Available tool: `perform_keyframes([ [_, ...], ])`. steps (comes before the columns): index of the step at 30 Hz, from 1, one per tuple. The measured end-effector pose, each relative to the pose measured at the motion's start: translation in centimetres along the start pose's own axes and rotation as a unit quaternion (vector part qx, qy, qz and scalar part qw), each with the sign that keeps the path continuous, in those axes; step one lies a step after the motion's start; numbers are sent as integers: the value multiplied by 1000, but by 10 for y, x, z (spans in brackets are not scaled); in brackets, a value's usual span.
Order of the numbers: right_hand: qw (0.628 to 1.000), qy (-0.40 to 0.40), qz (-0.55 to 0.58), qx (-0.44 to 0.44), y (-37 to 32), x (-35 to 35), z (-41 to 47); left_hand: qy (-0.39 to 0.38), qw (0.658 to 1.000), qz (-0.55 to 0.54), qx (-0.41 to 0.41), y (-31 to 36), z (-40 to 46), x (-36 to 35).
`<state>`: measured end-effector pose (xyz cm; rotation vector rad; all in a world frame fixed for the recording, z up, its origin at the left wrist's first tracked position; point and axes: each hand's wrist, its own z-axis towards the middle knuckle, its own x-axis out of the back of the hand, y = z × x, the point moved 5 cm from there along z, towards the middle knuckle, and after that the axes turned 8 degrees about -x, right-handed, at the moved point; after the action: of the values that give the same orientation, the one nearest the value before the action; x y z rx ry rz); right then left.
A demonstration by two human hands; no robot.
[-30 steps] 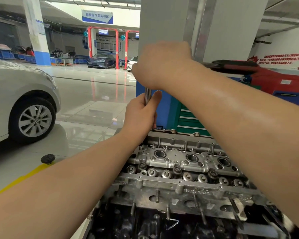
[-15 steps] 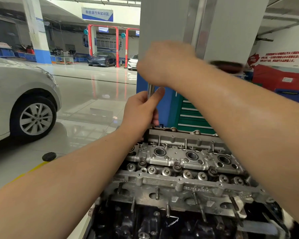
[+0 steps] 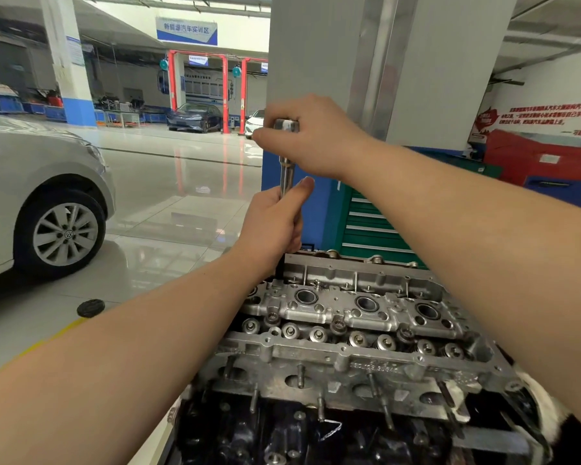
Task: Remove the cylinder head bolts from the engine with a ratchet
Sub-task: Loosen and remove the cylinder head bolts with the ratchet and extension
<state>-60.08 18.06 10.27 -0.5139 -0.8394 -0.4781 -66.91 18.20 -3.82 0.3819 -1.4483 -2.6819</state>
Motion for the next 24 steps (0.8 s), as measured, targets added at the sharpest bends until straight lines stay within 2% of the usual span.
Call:
perform_keyframes([
  [2, 986, 45, -151, -45, -4, 3, 3, -1, 1000, 11, -12, -1, 1, 1],
  [4, 951, 65, -281, -108, -7, 9, 5, 10, 998, 50, -32, -1, 2, 4],
  [6, 931, 63, -334, -130, -12, 9, 6, 21, 996, 76, -44, 0, 1, 5],
  [8, 931, 69, -341, -108, -17, 5, 8, 27, 995, 81, -46, 0, 2, 6],
  [11, 965, 50, -252, -55, -11, 1, 10, 37, 996, 77, -35, -3, 4, 6],
  [13, 997, 5, -78, -22, -2, 2, 6, 31, 996, 79, -31, -3, 5, 3],
  [15, 998, -16, 65, -13, 5, 2, -1, 21, 996, 86, -30, -3, 5, 0],
  [16, 997, -8, 71, -12, 6, 1, -3, 20, 996, 85, -32, -4, 4, 0],
  [17, 999, 8, 35, -13, 5, -1, -2, 21, 995, 86, -35, -4, 4, 2],
  [19, 989, 48, -132, -36, -1, 0, 5, 27, 994, 93, -45, -2, 3, 7],
  [21, 947, 60, -300, -93, -7, 6, 9, 34, 992, 96, -69, 0, 1, 8],
  [24, 917, 13, -384, -110, -15, 7, 12, 42, 988, 120, -91, 3, -2, 6],
])
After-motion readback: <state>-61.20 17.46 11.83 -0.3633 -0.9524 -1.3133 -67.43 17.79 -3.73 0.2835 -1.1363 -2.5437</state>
